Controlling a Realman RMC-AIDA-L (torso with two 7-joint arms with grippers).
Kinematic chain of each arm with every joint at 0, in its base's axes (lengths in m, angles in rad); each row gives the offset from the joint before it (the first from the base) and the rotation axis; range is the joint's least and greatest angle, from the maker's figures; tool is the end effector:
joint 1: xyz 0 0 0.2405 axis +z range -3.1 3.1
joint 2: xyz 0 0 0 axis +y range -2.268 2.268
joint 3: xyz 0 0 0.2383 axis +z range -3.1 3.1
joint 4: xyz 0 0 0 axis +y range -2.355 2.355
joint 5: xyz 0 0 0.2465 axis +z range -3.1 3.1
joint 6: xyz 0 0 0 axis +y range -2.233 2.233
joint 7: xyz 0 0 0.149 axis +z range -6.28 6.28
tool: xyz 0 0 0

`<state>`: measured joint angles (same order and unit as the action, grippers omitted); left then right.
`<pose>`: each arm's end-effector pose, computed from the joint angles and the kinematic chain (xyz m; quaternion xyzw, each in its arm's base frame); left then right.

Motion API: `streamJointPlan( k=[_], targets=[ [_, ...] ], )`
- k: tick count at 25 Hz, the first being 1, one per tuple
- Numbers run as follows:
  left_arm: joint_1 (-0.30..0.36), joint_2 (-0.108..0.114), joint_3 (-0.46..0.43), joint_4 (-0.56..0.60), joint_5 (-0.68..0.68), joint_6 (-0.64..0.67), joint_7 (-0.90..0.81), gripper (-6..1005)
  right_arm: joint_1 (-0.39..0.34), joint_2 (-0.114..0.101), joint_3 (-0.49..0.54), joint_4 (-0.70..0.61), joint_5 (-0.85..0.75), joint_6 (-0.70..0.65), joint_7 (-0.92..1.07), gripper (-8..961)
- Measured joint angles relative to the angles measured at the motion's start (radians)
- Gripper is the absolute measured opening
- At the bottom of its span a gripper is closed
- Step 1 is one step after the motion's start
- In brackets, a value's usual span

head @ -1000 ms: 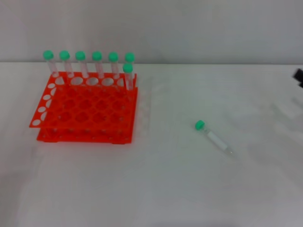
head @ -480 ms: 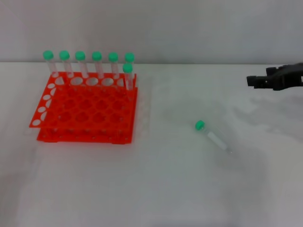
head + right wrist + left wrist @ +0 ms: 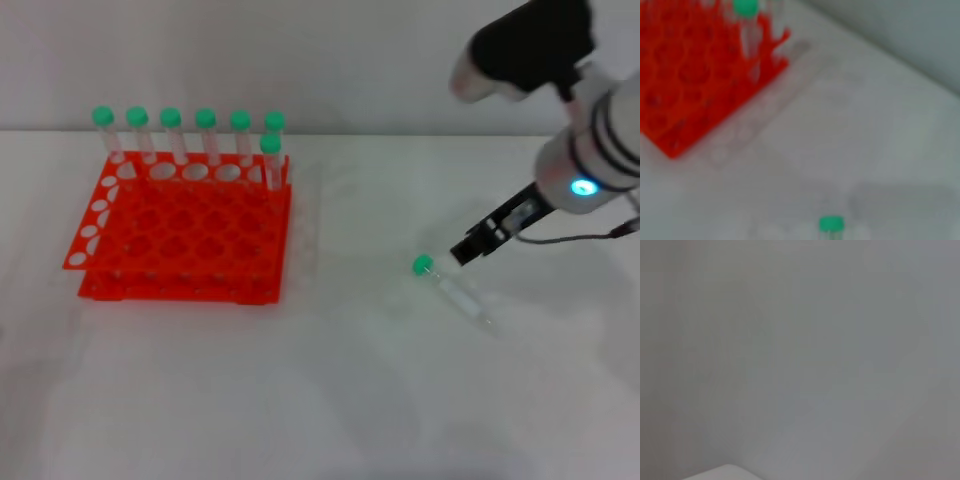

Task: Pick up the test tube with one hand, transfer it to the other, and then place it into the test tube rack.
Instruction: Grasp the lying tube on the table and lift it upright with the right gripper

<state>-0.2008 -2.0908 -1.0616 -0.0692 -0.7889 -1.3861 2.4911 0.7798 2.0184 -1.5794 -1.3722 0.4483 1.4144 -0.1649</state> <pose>-0.4128 0.2443 0.0171 -0.5119 -0.3952 -0.4322 0.6285 0.0828 0.4162 -0.0013 -0.8832 0.3291 -0.1533 0.2969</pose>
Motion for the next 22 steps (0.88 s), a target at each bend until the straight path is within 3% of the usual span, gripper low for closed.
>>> streamJointPlan(
  k=[5, 8, 22],
  targets=[
    [0.003, 0.0, 0.0, 0.0, 0.0, 0.0, 0.0, 880, 0.144, 0.008, -0.069, 0.242, -0.001, -0.01, 0.048, 663],
    [0.004, 0.0, 0.0, 0.0, 0.0, 0.001, 0.0, 880, 0.191, 0.009, -0.108, 0.358, 0.004, -0.032, 0.068, 654],
    [-0.008, 0.001, 0.0, -0.001, 0.001, 0.001, -0.001, 878, 0.21, 0.01, -0.136, 0.497, 0.08, -0.108, 0.059, 596]
  ],
)
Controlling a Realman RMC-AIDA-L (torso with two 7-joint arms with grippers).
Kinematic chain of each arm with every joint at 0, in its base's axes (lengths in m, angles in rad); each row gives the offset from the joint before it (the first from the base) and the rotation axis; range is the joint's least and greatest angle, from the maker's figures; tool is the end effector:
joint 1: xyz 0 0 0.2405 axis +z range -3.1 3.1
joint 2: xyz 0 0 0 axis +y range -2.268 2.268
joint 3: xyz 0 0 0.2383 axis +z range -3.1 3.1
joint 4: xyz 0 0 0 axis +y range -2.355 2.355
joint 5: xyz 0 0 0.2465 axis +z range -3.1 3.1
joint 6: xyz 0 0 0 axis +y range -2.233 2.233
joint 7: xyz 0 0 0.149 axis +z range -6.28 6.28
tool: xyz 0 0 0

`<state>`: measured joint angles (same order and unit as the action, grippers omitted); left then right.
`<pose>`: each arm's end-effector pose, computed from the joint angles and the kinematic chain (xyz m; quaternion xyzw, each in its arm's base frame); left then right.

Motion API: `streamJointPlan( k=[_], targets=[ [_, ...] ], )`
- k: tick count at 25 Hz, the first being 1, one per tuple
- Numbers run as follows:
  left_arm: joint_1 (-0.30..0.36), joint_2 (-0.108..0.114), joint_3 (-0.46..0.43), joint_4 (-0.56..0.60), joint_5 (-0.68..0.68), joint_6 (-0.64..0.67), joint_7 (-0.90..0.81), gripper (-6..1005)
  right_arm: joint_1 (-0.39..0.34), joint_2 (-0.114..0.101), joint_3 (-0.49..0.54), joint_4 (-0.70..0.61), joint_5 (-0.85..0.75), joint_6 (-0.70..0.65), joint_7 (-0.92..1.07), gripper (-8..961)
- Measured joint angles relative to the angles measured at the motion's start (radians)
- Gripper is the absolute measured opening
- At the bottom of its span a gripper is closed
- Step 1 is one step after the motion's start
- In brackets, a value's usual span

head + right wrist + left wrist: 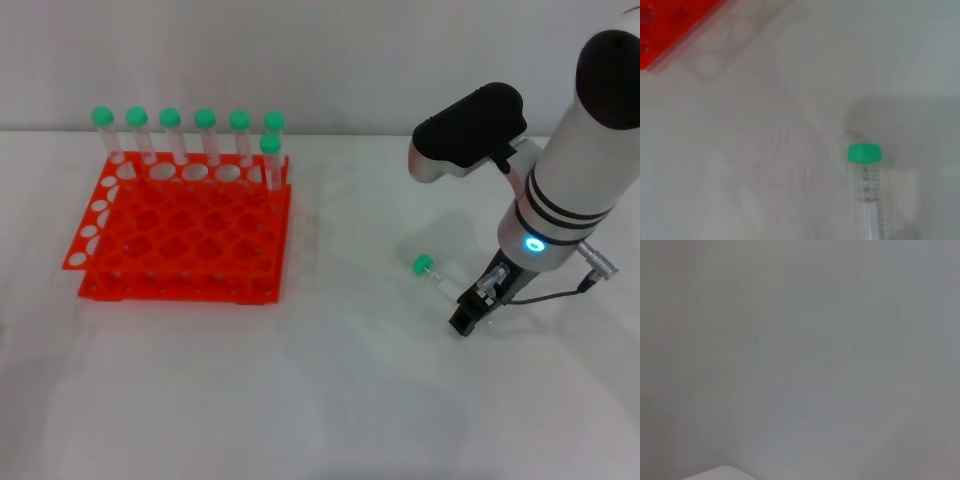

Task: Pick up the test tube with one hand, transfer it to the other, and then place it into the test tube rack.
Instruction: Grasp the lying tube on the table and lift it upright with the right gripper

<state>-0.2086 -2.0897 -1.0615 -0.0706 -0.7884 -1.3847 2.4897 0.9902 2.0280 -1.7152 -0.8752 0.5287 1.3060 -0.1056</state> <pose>-0.4110 0.2479 0.0173 -0.5134 -0.3935 -0.4350 0.6263 0.1252 0.4237 -0.0700 -0.8562 0.3740 -0.2588 0.2453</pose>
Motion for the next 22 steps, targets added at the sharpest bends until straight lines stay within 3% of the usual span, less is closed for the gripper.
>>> streamJointPlan(
  k=[11, 17, 19, 22],
  targets=[
    [0.0, 0.002, 0.0, 0.0, 0.0, 0.0, 0.001, 877, 0.024, 0.0, -0.002, 0.059, 0.026, -0.028, -0.011, 550],
    [0.004, 0.002, 0.0, 0.0, -0.002, 0.0, 0.001, 876, 0.052, 0.0, -0.003, 0.109, 0.045, -0.042, -0.035, 471],
    [0.007, 0.002, 0.0, 0.0, -0.004, -0.001, 0.001, 876, 0.054, 0.0, -0.001, 0.116, 0.055, -0.048, -0.05, 290],
    [0.012, 0.001, -0.006, 0.0, -0.006, -0.007, 0.001, 876, 0.054, -0.002, 0.005, 0.112, 0.065, -0.052, -0.072, 233]
  ],
)
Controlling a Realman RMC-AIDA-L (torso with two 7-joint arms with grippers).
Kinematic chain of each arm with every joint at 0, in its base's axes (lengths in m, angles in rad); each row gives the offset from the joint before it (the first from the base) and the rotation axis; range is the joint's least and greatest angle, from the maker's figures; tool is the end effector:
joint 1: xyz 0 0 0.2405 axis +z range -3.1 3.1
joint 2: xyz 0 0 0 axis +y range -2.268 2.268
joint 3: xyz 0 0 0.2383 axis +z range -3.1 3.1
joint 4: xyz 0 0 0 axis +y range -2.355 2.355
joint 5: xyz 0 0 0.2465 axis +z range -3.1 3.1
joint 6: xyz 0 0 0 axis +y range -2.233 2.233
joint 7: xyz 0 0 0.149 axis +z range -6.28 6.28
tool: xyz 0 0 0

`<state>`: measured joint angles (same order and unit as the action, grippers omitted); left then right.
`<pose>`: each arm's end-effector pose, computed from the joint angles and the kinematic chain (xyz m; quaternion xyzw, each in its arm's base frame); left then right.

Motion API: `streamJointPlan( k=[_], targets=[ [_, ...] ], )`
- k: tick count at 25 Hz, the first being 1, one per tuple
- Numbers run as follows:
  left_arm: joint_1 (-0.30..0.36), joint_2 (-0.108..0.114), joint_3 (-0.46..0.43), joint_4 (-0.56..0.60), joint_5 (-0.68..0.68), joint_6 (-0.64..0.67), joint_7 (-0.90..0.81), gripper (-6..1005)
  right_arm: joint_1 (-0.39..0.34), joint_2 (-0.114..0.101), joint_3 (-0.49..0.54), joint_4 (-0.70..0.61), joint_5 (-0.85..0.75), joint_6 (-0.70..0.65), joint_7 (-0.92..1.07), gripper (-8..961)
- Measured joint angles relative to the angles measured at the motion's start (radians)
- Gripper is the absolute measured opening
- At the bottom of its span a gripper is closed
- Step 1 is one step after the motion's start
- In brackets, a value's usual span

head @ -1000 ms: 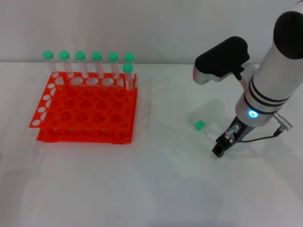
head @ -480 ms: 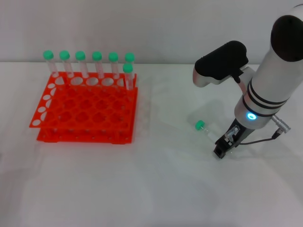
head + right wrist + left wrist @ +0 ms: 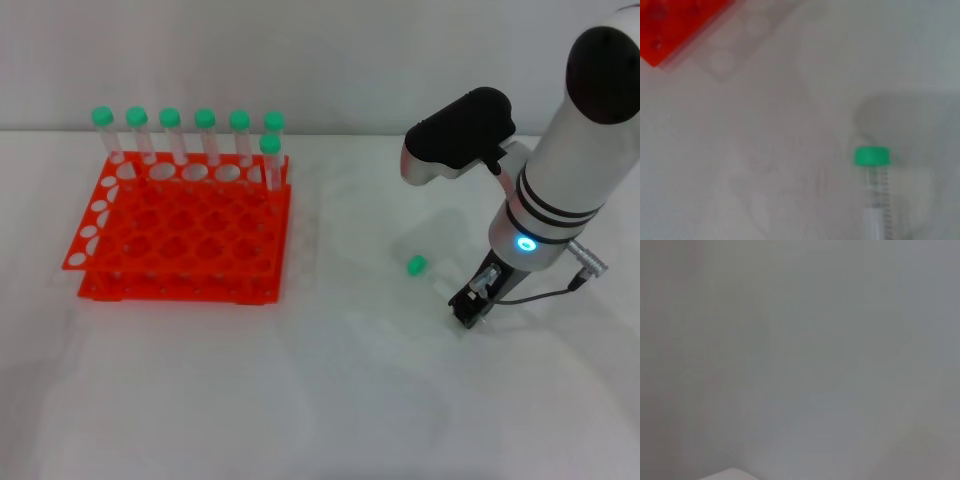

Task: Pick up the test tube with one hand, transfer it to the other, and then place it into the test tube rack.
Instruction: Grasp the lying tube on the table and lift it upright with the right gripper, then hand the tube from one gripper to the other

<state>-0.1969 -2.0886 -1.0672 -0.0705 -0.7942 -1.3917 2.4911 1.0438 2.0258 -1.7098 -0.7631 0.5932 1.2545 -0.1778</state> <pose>-0.4142 0.2428 0.0199 -0.5070 -0.3933 -0.4335 0.6327 0.1279 0.4294 -0.0779 -0.8660 0.3651 -0.2568 0.2252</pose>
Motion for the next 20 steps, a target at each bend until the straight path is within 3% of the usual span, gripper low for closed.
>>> streamJointPlan(
  k=[3, 6, 12, 16, 20],
  targets=[
    [0.002, 0.0, -0.002, 0.0, -0.001, -0.005, -0.001, 875, -0.009, -0.004, 0.01, -0.015, 0.003, -0.002, -0.014, 177],
    [0.002, 0.0, -0.001, 0.0, -0.001, -0.009, -0.002, 875, -0.042, -0.006, 0.057, -0.055, 0.002, -0.002, -0.051, 183],
    [-0.008, 0.005, 0.003, 0.007, 0.0, 0.015, -0.038, 874, -0.214, -0.007, 0.232, -0.27, 0.031, -0.008, -0.191, 194],
    [-0.01, 0.009, 0.006, 0.01, 0.029, 0.003, -0.069, 874, -0.336, -0.011, 0.376, -0.338, 0.245, -0.037, -0.38, 202],
    [-0.022, 0.009, 0.007, 0.004, 0.104, -0.034, -0.066, 874, -0.442, -0.011, 0.511, -0.27, 0.561, -0.07, -0.668, 209]
  ],
)
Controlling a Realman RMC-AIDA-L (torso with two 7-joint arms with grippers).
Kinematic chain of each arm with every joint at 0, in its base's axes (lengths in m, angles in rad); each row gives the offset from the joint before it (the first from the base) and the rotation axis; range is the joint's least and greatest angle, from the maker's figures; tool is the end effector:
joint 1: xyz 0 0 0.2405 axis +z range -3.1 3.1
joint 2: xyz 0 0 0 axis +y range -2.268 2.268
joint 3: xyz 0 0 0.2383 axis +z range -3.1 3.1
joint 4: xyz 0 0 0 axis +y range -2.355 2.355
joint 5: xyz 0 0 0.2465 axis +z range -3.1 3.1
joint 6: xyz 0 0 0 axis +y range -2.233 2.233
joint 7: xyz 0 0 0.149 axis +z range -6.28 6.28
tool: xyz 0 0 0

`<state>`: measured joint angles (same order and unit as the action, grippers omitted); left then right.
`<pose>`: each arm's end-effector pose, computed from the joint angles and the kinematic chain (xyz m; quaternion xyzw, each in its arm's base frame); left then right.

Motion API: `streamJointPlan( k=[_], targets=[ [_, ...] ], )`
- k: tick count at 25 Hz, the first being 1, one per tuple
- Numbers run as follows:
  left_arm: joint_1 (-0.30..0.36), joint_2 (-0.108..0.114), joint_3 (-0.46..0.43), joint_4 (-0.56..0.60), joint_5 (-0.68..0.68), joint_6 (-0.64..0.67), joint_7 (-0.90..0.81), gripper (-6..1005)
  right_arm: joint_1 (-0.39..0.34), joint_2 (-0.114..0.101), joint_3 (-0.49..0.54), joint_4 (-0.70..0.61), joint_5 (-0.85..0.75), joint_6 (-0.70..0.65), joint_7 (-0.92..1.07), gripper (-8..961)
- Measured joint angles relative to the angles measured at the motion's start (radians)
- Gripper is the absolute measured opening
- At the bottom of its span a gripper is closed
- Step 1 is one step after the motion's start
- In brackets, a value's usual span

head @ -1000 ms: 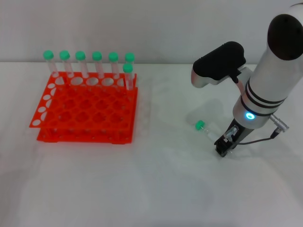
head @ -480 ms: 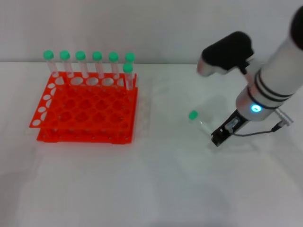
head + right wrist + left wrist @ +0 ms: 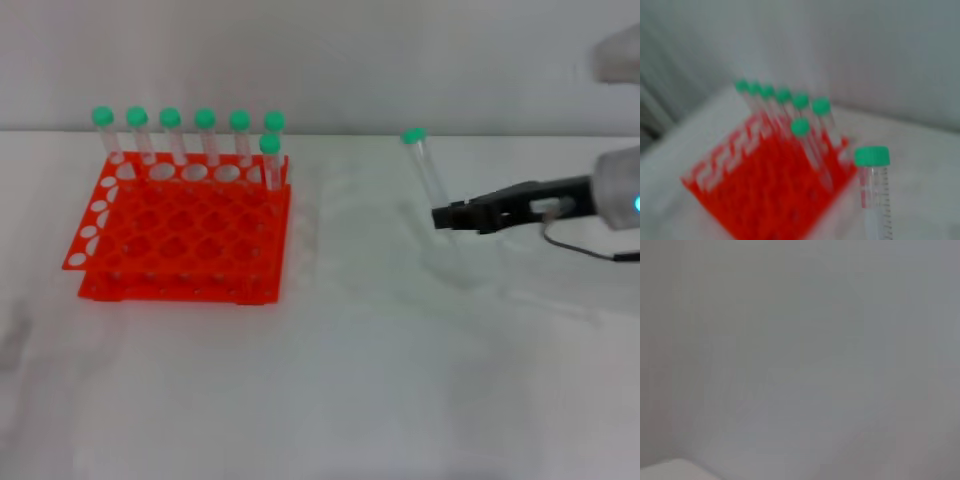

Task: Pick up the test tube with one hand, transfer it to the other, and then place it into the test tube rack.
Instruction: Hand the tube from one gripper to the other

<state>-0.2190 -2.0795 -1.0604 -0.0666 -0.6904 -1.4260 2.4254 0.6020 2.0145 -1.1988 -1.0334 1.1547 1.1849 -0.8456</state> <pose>-0.3983 0.2530 0.0134 -0.5455 -0.3866 -0.4606 0.5838 0.1685 0.4329 0.0208 -0.8976 0.3736 0.1451 0.1835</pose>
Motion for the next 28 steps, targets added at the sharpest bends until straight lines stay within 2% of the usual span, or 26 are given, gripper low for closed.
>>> streamJointPlan(
  k=[6, 10, 14, 15, 16, 20, 25, 28],
  targets=[
    [-0.047, 0.0, 0.001, -0.002, 0.138, -0.063, 0.0, 873, -0.148, 0.005, 0.036, 0.168, 0.426, -0.114, -0.464, 221],
    [-0.095, 0.001, 0.0, -0.003, 0.243, -0.067, 0.0, 872, -0.195, 0.011, 0.03, 0.348, 0.673, -0.158, -0.809, 229],
    [-0.151, 0.001, 0.0, -0.011, 0.374, -0.067, 0.004, 872, -0.195, 0.012, 0.023, 0.595, 0.932, -0.066, -1.228, 236],
    [-0.195, 0.003, 0.001, -0.029, 0.494, -0.064, 0.021, 872, -0.192, 0.013, 0.014, 0.651, 0.981, -0.028, -1.321, 238],
    [-0.195, 0.003, 0.001, -0.029, 0.494, -0.064, 0.021, 872, -0.187, 0.013, 0.003, 0.709, 1.028, 0.021, -1.416, 240],
    [-0.254, 0.004, 0.0, -0.061, 0.675, -0.055, 0.043, 871, -0.179, 0.013, -0.012, 0.862, 1.098, 0.171, -1.641, 248],
    [-0.281, -0.001, 0.001, -0.156, 0.845, -0.005, 0.042, 871, -0.188, 0.013, -0.026, 0.919, 1.096, 0.246, -1.684, 257],
    [-0.277, -0.005, 0.006, -0.221, 0.907, 0.051, 0.037, 870, -0.192, 0.013, -0.07, 0.924, 1.094, 0.275, -1.684, 263]
  ],
)
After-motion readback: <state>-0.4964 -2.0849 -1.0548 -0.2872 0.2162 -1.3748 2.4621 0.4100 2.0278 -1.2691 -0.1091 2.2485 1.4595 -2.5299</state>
